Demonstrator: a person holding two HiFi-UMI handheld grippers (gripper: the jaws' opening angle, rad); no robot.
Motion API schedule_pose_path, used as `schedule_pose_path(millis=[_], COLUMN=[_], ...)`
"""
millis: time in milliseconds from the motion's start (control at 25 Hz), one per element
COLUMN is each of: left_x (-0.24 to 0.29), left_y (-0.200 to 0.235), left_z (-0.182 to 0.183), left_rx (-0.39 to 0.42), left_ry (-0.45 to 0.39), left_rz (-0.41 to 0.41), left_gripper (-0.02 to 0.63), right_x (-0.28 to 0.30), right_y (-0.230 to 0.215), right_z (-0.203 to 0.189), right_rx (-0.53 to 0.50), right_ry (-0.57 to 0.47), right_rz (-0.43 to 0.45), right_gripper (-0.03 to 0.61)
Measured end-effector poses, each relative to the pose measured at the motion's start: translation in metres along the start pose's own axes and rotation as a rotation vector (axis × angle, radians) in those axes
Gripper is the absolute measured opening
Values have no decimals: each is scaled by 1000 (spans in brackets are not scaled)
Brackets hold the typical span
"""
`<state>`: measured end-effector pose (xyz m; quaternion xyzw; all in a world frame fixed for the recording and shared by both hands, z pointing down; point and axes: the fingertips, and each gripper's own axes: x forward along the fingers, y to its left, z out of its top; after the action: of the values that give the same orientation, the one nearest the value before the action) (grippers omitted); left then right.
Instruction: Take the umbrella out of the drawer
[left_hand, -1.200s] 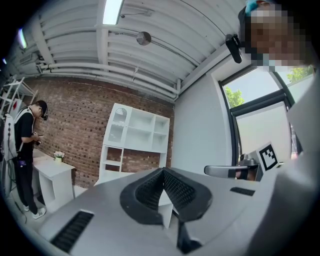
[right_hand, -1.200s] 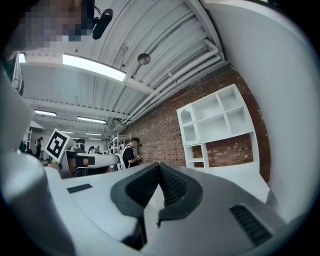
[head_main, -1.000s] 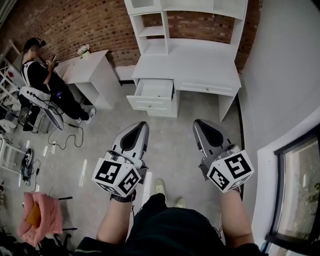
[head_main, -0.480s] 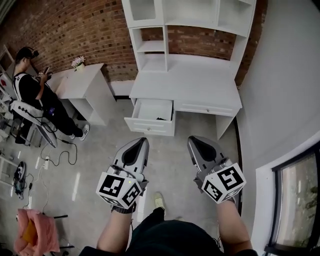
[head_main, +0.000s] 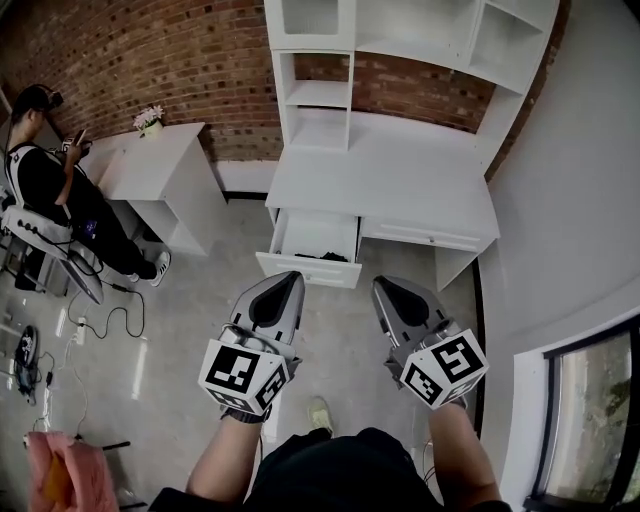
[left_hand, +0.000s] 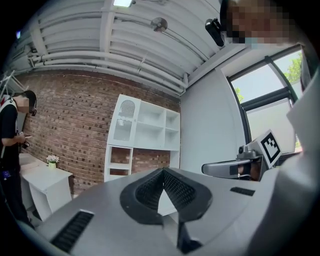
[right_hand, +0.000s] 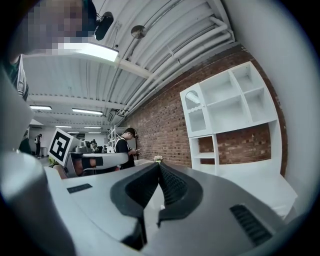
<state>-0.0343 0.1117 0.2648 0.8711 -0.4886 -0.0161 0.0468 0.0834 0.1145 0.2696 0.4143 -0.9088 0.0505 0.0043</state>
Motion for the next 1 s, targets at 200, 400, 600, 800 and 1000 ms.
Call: schedule_pose_path(millis=[200,400,600,800,1000], left_x=[19,34,59,102,151], left_y=[33,59,85,111,138], left_z=[-8,-19,-32,-39,-67], left_rx=[-32,-61,-73,-74,-84], left_ry=[11,21,35,53,80], left_rz=[-9,9,50,93,161], left_gripper=[6,6,6,6,6], right_x=[40,71,109,158,208], right_y=[-3,-15,-34,-65,-104], right_z=[-8,-13,-26,-36,-68], right_rx=[-4,-3,2,-8,-13], right_ry=[32,46,75,121,180], right_rz=[14,44,97,180,281], right_gripper=[5,5,5,5,5])
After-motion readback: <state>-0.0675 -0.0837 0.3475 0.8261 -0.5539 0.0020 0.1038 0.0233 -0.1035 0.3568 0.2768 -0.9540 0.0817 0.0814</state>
